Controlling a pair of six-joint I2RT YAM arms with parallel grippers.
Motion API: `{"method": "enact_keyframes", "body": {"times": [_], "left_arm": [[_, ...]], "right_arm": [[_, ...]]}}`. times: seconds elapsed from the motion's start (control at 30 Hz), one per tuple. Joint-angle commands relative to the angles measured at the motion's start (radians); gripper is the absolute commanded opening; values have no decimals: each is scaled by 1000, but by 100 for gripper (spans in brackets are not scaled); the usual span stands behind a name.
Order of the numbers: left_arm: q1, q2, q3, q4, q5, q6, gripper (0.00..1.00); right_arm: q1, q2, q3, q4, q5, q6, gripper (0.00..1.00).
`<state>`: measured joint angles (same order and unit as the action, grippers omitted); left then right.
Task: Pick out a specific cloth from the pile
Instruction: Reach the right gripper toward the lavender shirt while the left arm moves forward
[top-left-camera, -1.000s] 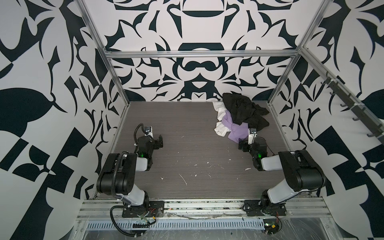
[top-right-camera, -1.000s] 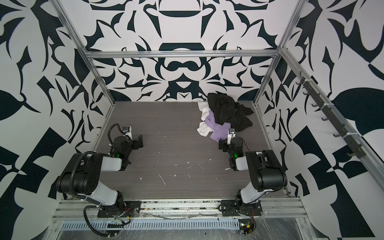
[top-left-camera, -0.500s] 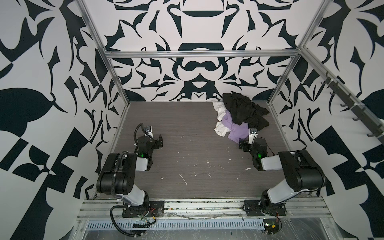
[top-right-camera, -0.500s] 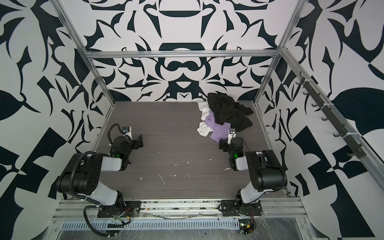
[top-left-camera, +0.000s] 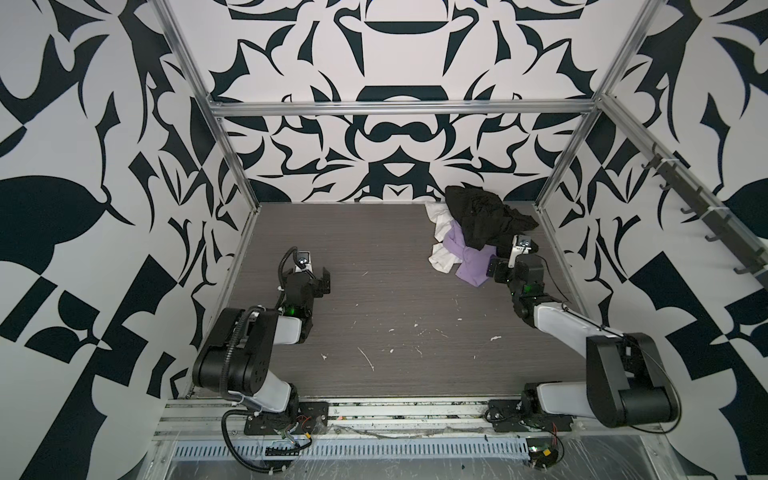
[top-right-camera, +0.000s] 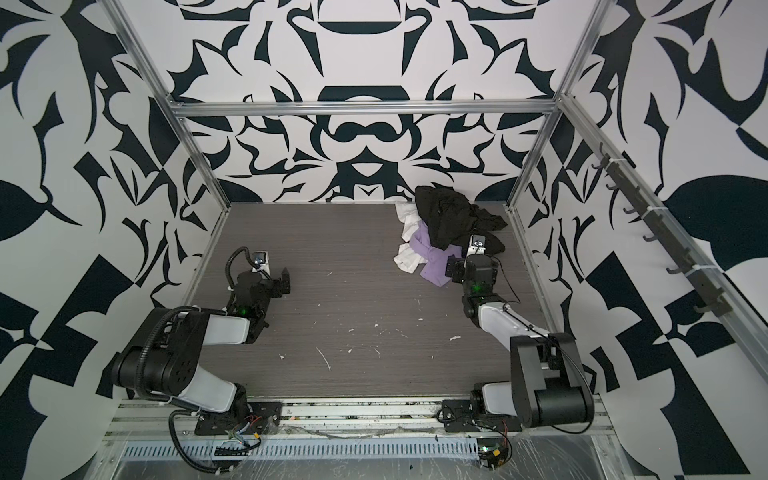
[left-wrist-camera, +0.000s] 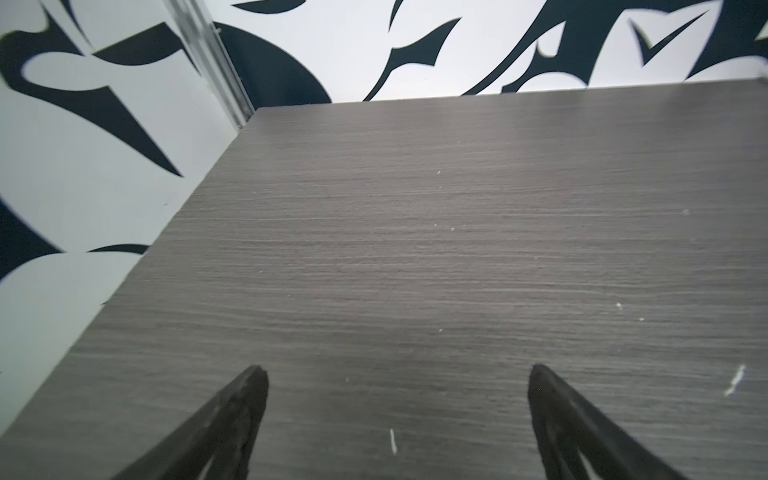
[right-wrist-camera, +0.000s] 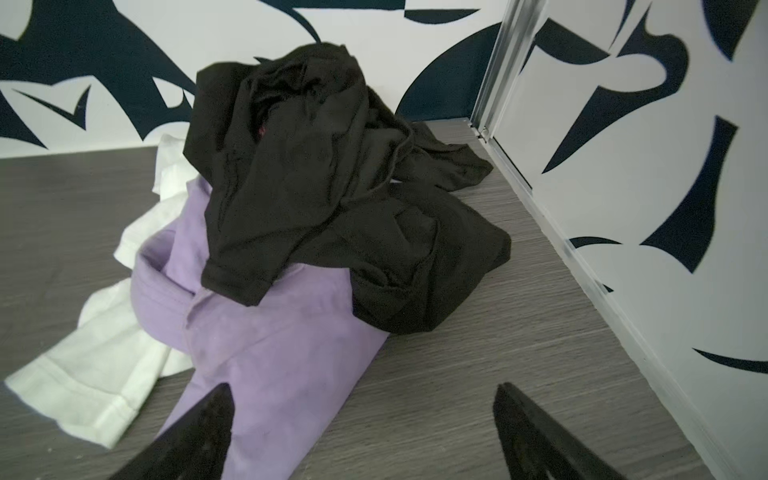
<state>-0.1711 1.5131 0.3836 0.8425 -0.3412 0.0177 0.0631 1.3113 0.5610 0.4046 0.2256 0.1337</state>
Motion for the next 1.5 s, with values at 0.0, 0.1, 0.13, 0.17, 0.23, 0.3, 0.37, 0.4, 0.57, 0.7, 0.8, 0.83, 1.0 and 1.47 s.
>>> {"method": "enact_keyframes", "body": {"times": [0.0, 0.1, 0.13, 0.17, 0.23, 0.3, 0.37, 0.4, 0.57, 0.7, 0.8, 0.83, 1.0, 1.47], "left_arm": [[-14, -92, 93, -189, -44, 30, 100], [-14, -141, 174, -336, -34, 3, 100], [-14, -154, 201, -390, -27, -27, 100], [-15, -165, 234, -448, -12, -54, 100], [-15, -167, 294, -544, 12, -107, 100], [-15, -154, 347, -628, 50, -169, 100], [-18, -136, 391, -693, 89, -224, 100], [-20, -126, 406, -716, 102, -247, 100], [-36, -66, 473, -795, 149, -328, 100], [-56, -12, 526, -855, 157, -368, 100], [-70, 31, 557, -891, 143, -397, 100], [-71, 47, 569, -909, 147, -408, 100], [-79, 92, 594, -927, 221, -423, 100], [-99, 185, 630, -860, 540, -481, 100]], "right_arm": [[7, -55, 32, -152, 31, 94, 100], [8, -82, 85, -274, 67, 204, 100], [9, -86, 108, -321, 73, 232, 100], [9, -87, 126, -356, 72, 258, 100], [9, -94, 140, -387, 49, 276, 100], [8, -110, 138, -408, 44, 328, 100], [8, -134, 123, -412, 22, 385, 99], [8, -144, 118, -412, 14, 408, 99], [7, -162, 111, -438, -78, 468, 99], [7, -136, 120, -469, -93, 513, 99], [7, -124, 112, -463, -119, 531, 99], [6, -123, 103, -453, -126, 537, 99], [-1, -103, 91, -422, -176, 544, 97], [-130, -3, 83, -329, -366, 614, 92]]}}
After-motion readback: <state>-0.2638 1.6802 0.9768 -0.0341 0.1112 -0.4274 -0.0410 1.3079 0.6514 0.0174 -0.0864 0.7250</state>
